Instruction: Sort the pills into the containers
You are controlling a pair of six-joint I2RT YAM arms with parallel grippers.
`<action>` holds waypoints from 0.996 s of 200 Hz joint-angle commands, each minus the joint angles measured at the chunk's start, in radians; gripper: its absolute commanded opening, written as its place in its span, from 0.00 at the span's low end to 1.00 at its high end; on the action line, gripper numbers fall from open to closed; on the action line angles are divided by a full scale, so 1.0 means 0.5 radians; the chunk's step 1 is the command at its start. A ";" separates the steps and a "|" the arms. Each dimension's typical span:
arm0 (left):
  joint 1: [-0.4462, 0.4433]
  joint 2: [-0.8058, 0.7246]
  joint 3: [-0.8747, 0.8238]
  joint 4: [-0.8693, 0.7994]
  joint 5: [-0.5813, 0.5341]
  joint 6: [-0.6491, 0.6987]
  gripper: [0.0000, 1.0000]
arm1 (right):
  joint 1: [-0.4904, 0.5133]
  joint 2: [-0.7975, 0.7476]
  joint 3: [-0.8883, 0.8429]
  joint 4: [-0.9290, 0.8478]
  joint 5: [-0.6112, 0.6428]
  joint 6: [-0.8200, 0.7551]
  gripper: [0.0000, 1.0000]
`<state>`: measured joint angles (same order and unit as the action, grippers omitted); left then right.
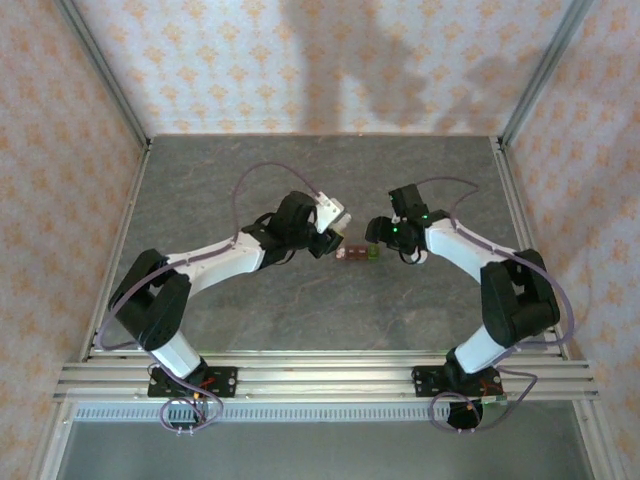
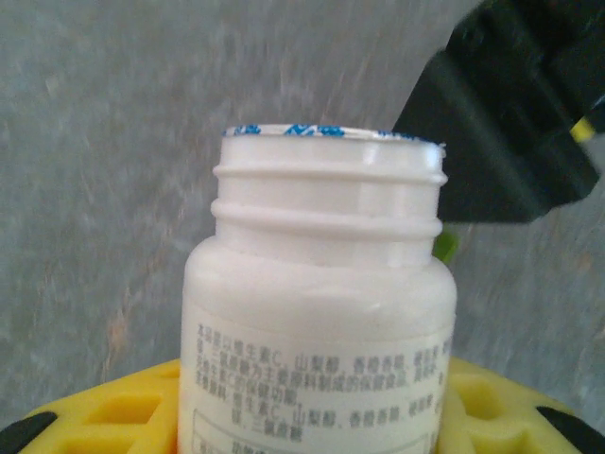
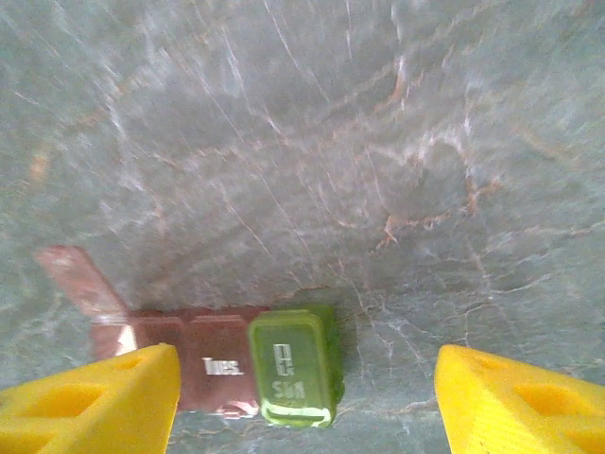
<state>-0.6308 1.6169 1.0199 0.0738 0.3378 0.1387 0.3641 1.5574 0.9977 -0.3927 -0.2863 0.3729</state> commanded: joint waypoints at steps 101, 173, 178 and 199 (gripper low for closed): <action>0.065 -0.416 -0.460 1.288 0.113 -0.186 0.00 | -0.309 -0.072 0.090 -0.512 0.513 -0.027 0.74; 0.065 -0.589 -0.522 1.095 0.052 -0.056 0.00 | -0.311 0.176 0.101 -0.508 0.535 -0.023 0.72; 0.064 -0.591 -0.518 1.088 0.052 -0.056 0.00 | -0.314 0.188 0.100 -0.506 0.536 -0.022 0.72; 0.065 -0.581 -0.515 1.071 0.061 -0.066 0.00 | -0.314 0.234 0.091 -0.492 0.539 -0.026 0.72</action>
<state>-0.6064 1.3403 0.7689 0.6285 0.3786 0.0807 0.2085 1.6485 1.0344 -0.6228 -0.0620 0.3649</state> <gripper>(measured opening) 0.432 0.719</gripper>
